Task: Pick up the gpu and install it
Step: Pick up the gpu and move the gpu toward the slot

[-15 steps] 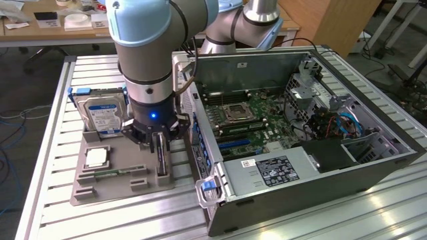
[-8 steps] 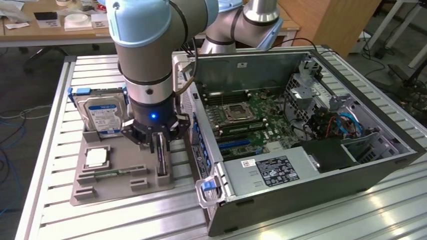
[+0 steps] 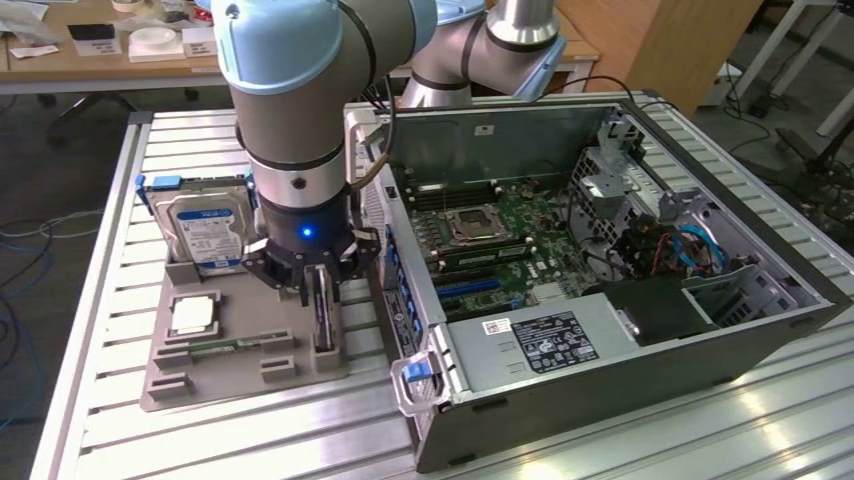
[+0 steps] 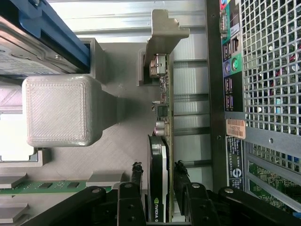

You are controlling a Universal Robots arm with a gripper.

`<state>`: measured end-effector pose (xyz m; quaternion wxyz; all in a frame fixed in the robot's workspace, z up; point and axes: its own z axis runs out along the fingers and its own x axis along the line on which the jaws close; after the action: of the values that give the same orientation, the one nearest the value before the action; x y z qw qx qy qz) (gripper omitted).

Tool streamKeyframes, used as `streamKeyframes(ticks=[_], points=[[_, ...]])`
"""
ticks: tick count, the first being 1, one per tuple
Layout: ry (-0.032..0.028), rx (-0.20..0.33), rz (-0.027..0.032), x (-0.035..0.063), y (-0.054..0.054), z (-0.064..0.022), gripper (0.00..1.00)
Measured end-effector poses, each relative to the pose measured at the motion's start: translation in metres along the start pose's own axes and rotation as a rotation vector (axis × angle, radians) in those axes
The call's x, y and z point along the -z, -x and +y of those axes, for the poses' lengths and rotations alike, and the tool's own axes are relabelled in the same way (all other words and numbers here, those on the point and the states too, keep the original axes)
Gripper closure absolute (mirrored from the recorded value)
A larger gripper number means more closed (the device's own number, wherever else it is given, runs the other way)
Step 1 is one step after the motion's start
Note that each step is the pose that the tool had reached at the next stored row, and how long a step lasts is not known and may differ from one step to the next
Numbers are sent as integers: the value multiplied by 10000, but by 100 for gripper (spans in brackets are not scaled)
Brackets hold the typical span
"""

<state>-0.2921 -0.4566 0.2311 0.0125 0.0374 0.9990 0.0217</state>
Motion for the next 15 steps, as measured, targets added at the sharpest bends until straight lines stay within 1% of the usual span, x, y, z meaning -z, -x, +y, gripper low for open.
streamKeyframes(ticks=[2, 3, 15], points=[[-1, 0, 0, 0, 0, 0, 60], [0, 0, 0, 0, 0, 0, 67], [0, -1, 1, 0, 0, 0, 67]])
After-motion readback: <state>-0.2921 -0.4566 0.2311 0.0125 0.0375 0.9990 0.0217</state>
